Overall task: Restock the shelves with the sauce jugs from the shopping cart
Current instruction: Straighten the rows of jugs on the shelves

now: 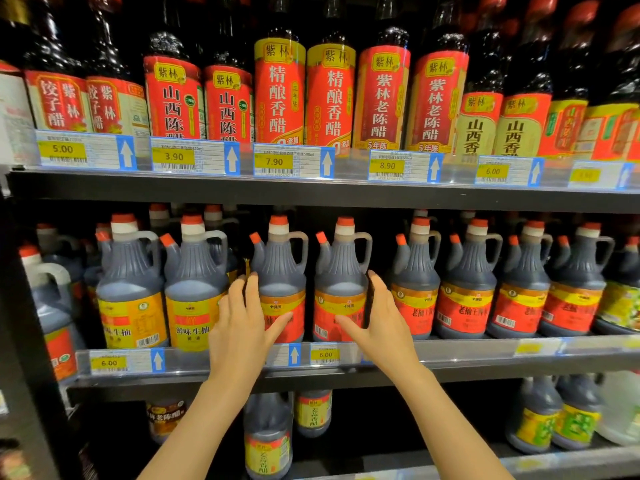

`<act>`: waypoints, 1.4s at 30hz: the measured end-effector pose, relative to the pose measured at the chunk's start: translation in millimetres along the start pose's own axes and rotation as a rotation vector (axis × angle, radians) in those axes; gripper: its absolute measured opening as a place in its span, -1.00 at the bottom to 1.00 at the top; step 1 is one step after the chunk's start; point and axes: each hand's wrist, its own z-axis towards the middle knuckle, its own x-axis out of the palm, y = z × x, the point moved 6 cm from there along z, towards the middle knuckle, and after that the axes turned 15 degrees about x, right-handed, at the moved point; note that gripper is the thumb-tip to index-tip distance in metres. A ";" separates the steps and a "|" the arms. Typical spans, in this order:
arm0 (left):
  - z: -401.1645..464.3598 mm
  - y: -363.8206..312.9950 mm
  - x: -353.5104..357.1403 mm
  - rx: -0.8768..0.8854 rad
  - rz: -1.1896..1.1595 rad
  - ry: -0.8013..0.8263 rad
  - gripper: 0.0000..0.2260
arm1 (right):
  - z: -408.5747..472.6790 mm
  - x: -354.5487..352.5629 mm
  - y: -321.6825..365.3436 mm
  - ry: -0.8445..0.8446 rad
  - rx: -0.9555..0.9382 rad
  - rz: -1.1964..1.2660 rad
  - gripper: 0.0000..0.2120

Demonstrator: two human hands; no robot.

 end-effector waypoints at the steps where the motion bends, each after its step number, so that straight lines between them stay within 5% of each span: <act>1: 0.1 -3.2 -3.9 0.033 0.021 -0.034 -0.36 | -1.9 -6.3 -3.2 -0.026 -0.012 -0.025 -0.20; 7: 10.9 -55.2 -8.9 0.241 0.009 -0.130 -0.62 | -9.2 -50.8 -33.0 -0.197 0.033 -0.156 -0.44; 16: 42.7 -157.2 12.6 0.355 -0.044 -0.164 -0.64 | 7.8 -114.9 -91.5 -0.287 0.105 -0.273 -0.47; 35: 66.6 -215.3 92.7 -0.146 -0.183 -0.016 -0.24 | 69.1 -116.6 -142.7 -0.110 0.113 -0.133 -0.13; 42: 63.0 -212.7 95.7 -0.192 -0.255 -0.022 -0.31 | 71.0 -116.0 -145.7 -0.103 0.080 -0.052 -0.13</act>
